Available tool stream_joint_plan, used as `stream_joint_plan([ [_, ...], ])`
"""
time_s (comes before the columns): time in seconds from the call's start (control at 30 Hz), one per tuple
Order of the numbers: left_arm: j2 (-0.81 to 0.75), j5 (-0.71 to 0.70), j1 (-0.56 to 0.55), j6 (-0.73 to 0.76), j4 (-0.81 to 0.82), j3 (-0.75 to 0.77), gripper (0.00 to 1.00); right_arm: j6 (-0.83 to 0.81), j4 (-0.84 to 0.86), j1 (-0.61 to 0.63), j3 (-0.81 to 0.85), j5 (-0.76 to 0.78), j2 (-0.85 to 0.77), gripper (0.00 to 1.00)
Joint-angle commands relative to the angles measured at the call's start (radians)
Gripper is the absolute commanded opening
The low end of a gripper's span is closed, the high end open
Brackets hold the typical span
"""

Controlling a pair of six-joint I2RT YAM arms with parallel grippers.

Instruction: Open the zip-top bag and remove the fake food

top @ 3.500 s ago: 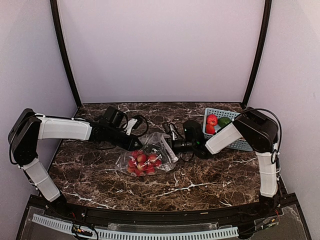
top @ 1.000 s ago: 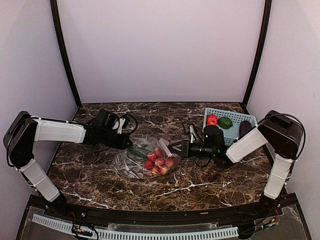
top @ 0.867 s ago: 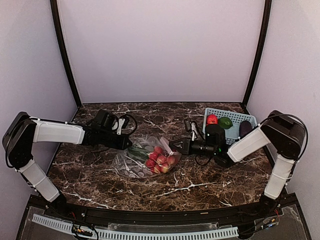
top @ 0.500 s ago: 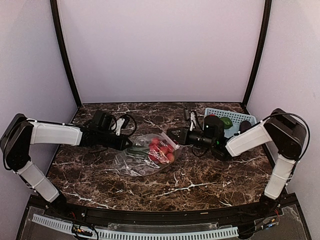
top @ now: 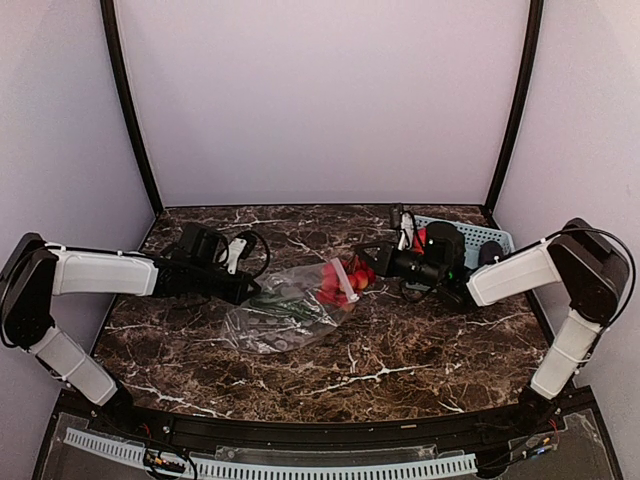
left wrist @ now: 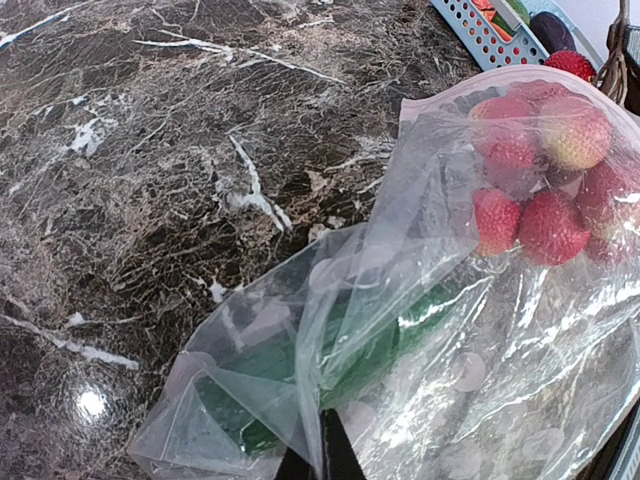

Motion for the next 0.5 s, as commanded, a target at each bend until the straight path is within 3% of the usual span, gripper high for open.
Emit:
stream_joint_plan([
  [0.0,-0.043,-0.016,-0.001,0.041,0.009,-0.023,0.01,-0.003,0.037,-0.001,-0.014,-0.004,-0.012,0.00],
  [0.2,-0.035,-0.017,-0.001,0.058,-0.005,-0.012,0.01,-0.003,0.038,0.000,0.012,-0.023,-0.029,0.00],
  [0.47,-0.033,-0.026,-0.001,0.067,-0.011,-0.013,0.01,-0.117,-0.119,-0.041,0.085,0.010,-0.171,0.00],
])
